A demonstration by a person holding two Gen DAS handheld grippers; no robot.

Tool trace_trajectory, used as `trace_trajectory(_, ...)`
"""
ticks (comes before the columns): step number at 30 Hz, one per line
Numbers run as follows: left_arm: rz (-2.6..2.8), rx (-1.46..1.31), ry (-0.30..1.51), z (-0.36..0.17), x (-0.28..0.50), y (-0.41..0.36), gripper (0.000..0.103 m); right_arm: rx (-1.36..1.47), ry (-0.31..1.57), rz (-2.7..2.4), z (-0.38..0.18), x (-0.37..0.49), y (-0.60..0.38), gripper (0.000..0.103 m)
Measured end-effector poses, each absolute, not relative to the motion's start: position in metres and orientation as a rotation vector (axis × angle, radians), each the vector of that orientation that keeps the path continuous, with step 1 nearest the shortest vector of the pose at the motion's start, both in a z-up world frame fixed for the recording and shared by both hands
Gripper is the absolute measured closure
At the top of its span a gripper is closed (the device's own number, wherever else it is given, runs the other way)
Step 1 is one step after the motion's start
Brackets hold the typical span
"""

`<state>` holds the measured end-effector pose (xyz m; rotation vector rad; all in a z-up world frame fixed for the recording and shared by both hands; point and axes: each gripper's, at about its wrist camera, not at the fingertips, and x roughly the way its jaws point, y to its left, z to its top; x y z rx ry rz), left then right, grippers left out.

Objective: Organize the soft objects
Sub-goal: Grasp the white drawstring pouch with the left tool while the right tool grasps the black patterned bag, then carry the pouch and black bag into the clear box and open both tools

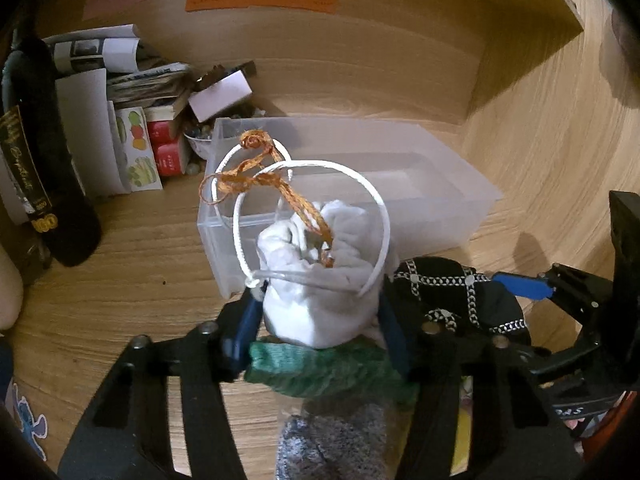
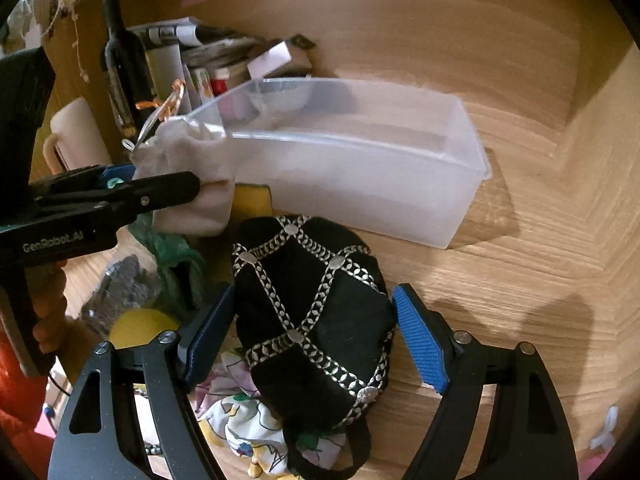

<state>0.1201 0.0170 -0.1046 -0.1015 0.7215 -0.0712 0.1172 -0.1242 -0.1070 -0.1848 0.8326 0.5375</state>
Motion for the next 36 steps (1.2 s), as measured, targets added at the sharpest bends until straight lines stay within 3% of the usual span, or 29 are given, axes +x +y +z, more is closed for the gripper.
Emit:
trace_trajectory(6,-0.089,-0.108,0.697,-0.102,0.115,0.017,0.073,-0.159,0.892,0.546,-0.115,0.124,-0.125,0.059)
trace_trajectory(10,-0.095,-0.114,0.682,-0.097,0.112,0.019,0.078,-0.139,0.865,0.535,-0.108,0.119,-0.13,0.076)
trace_trajectory(13,-0.097,-0.114,0.663,-0.091,0.109,0.019,0.08,-0.125,0.837,0.526,-0.105,0.115,-0.133,0.081)
trace_trajectory(36,-0.09,-0.116,0.451,-0.007,0.106,0.034,0.081,-0.046,0.465,0.493,0.007,0.101,-0.148,0.083)
